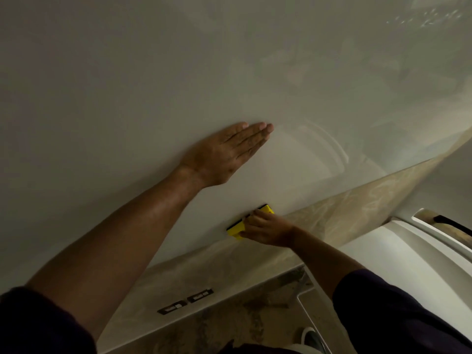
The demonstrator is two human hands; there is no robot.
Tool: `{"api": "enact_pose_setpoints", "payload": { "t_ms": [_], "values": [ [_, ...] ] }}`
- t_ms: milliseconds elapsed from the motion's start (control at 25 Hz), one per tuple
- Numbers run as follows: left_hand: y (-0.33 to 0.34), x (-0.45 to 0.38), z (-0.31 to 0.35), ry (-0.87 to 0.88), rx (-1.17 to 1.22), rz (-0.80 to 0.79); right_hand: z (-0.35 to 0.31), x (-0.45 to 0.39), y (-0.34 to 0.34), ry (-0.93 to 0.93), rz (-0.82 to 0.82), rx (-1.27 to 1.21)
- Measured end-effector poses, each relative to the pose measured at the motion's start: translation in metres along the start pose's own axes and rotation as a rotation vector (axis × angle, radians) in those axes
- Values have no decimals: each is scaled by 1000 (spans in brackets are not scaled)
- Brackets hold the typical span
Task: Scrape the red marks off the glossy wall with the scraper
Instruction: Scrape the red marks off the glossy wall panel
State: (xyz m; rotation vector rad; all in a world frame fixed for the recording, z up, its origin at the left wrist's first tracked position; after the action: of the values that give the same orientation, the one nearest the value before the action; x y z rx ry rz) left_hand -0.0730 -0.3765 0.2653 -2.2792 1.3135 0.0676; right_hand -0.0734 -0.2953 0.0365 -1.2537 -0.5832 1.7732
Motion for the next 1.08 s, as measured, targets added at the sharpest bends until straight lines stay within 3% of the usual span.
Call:
{"api": "enact_pose_setpoints", "payload": {
  "t_ms": [120,240,400,600,720,760,880,920,1040,1080],
  "values": [
    [-4,0,-12,-33,169,-29,21,-9,-59,107,165,176],
    [-17,0,-41,-65,278,-44,63,-44,-133,156,227,241],
    [-56,6,-112,-169,243,45,106,-115,-208,-34,242,420],
    [-107,24,-221,-370,83,116,149,-182,-286,144,516,297],
    [-129,37,-263,-442,-6,117,154,-201,-306,-74,442,414],
    [-134,41,-272,-475,-27,118,173,-204,-326,11,508,414],
    [-147,60,-296,-677,-99,154,225,-214,-383,554,865,232],
    [-151,69,-304,-769,-116,176,219,-233,-388,543,876,255],
    [-157,104,-319,-1011,-123,232,197,-289,-408,170,726,438],
    [-158,115,-321,-1062,-119,244,210,-297,-432,207,773,454]
  ]
}}
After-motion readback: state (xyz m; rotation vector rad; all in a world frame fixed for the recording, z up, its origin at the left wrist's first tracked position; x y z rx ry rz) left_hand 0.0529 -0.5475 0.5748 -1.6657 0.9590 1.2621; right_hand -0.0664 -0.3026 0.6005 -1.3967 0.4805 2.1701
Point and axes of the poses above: each hand's wrist, its own x-axis away from the middle knuckle, its own y-axis out of the palm, z = x × y, the point moved 8 cm from there along -x, towards the middle knuckle, and after that the axes turned 2 degrees about -z, right-handed, at the moved point
